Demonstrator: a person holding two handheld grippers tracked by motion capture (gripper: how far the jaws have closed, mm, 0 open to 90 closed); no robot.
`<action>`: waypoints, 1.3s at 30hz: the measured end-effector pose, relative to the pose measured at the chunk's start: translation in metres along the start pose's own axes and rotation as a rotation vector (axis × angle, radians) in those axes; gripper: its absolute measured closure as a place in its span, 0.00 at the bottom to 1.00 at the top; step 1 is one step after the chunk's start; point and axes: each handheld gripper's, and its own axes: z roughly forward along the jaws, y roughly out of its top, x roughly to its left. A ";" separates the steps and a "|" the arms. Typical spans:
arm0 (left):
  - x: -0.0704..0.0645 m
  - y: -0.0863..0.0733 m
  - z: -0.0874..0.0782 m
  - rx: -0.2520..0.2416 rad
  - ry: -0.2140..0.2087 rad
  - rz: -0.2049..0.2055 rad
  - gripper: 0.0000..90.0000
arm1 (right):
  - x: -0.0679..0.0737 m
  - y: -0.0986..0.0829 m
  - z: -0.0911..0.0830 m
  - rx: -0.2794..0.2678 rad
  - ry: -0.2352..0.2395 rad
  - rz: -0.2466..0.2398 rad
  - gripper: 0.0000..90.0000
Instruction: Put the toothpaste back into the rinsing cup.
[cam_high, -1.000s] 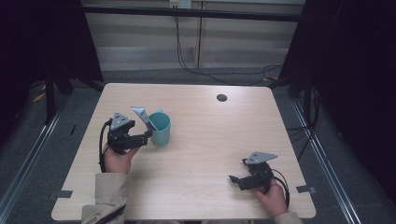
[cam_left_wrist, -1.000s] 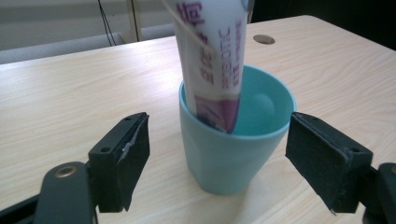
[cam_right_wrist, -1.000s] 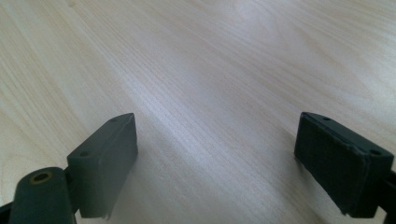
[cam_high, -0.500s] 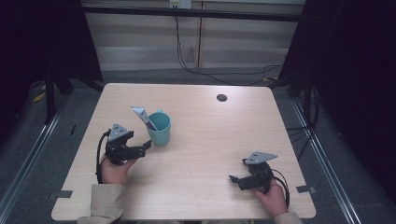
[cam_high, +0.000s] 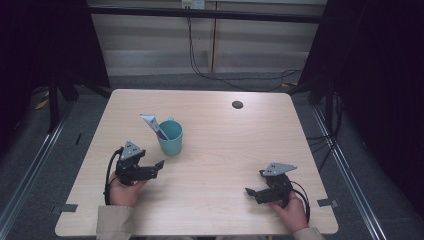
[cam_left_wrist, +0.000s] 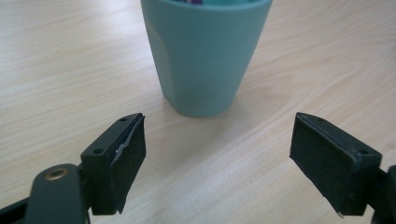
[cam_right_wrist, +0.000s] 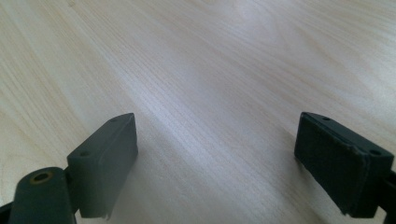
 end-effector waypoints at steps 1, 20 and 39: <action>-0.001 -0.002 0.001 0.005 -0.001 -0.003 0.20 | 0.000 0.000 0.000 0.000 0.000 0.000 0.14; -0.007 -0.018 0.009 0.113 0.014 0.059 0.21 | 0.000 0.000 0.000 0.001 0.000 0.000 0.14; -0.008 -0.030 0.012 0.157 0.018 0.090 0.22 | 0.000 0.000 0.000 0.001 0.000 0.000 0.14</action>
